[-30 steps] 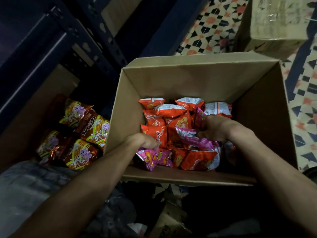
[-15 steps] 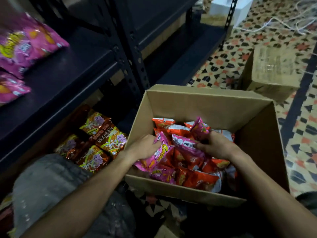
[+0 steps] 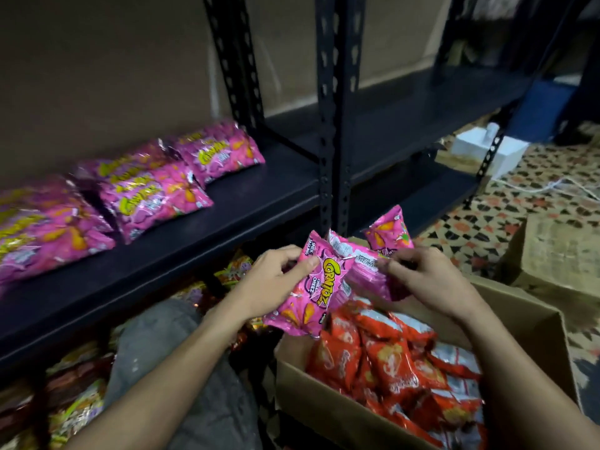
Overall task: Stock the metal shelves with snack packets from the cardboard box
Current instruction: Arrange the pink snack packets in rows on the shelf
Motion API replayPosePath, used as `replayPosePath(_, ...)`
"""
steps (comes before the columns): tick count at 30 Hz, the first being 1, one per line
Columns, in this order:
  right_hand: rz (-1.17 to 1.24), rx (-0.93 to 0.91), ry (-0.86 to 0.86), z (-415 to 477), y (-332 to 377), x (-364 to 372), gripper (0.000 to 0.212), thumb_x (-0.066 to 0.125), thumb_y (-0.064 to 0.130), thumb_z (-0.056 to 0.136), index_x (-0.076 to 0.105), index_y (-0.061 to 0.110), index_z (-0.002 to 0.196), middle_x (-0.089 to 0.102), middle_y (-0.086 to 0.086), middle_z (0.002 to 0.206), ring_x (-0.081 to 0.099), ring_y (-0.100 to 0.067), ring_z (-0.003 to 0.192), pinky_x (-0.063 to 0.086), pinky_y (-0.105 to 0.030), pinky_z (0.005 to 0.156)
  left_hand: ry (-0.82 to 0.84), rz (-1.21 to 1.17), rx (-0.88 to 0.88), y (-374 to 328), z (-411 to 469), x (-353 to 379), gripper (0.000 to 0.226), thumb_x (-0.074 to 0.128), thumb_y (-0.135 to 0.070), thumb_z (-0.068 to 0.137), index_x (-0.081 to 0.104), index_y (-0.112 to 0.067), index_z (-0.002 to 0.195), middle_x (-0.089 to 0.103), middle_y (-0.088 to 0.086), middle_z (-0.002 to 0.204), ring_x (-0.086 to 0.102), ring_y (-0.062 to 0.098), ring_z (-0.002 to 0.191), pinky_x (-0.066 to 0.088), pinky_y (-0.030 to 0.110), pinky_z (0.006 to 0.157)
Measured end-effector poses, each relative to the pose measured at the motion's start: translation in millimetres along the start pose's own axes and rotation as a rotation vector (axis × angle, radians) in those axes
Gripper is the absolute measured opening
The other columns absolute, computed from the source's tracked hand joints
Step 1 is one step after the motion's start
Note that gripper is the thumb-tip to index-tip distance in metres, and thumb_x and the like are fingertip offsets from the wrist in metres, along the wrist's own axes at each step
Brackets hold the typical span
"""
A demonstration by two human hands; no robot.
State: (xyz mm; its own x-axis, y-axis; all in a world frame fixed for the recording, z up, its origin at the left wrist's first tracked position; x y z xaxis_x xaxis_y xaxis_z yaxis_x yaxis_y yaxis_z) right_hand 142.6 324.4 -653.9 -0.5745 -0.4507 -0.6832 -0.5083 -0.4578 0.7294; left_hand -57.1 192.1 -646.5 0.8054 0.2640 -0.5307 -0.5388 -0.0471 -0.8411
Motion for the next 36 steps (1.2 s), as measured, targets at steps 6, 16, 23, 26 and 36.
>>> replayPosePath(6, 0.074, -0.200, -0.078, 26.4, 106.0, -25.9, 0.036, 0.064, 0.042, 0.090, 0.068, 0.022, 0.060, 0.059, -0.006, 0.083, 0.056, -0.009, 0.078, 0.043, -0.023, 0.071, -0.187, -0.061, 0.131, -65.7, -11.0, -99.0, 0.056, 0.054, -0.045, 0.094, 0.041, 0.002, 0.068, 0.032, 0.002, 0.060, 0.031, 0.014, 0.055, 0.030, 0.031, 0.056)
replayPosePath(16, 0.133, -0.325, -0.172, 74.6, 218.3, -20.9, 0.042, 0.062, 0.037, 0.093, 0.066, 0.005, 0.066, 0.064, -0.016, 0.070, 0.051, -0.017, 0.056, 0.042, -0.023, 0.057, -0.545, -0.349, 0.101, -76.2, -24.8, -228.4, 0.029, 0.053, -0.024, 0.099, 0.076, -0.012, 0.086, 0.076, 0.006, 0.084, 0.070, 0.013, 0.072, 0.056, 0.026, 0.074)
replayPosePath(23, 0.189, -0.244, -0.313, 130.7, 241.0, -14.1, 0.045, 0.056, 0.034, 0.094, 0.062, 0.001, 0.064, 0.057, -0.021, 0.063, 0.049, -0.022, 0.059, 0.040, -0.033, 0.059, -0.650, -0.404, 0.070, -73.8, -14.8, -274.8, 0.028, 0.055, -0.026, 0.098, 0.074, -0.012, 0.083, 0.074, 0.004, 0.072, 0.069, 0.012, 0.059, 0.056, 0.021, 0.060)
replayPosePath(26, 0.162, -0.207, -0.332, 160.3, 242.8, -9.0, 0.045, 0.052, 0.031, 0.096, 0.052, 0.010, 0.056, 0.054, -0.014, 0.065, 0.049, -0.028, 0.073, 0.036, -0.032, 0.064, -0.669, -0.403, 0.051, -72.1, -5.1, -285.8, 0.026, 0.056, -0.029, 0.098, 0.072, -0.013, 0.084, 0.074, 0.002, 0.069, 0.069, 0.012, 0.059, 0.055, 0.021, 0.060)
replayPosePath(36, 0.263, 0.155, -0.337, 236.8, 209.3, 13.1, 0.042, 0.046, 0.028, 0.101, 0.059, -0.006, 0.122, 0.062, -0.024, 0.123, 0.060, -0.037, 0.114, 0.047, -0.036, 0.092, -0.651, -0.330, 0.040, -69.7, 34.2, -302.7, 0.030, 0.057, -0.033, 0.097, 0.078, -0.021, 0.078, 0.075, 0.003, 0.078, 0.070, 0.016, 0.066, 0.053, 0.034, 0.080)
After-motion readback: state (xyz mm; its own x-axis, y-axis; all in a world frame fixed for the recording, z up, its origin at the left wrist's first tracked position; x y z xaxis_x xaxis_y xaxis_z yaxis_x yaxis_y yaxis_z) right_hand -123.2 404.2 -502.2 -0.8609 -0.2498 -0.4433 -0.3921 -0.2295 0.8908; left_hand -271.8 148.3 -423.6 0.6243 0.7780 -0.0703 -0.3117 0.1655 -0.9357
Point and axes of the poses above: each hand's wrist, its own z-axis towards the middle knuckle, its own x-axis out of the palm, y = z × x, the point moved 7 cm from there along z, towards the middle knuckle
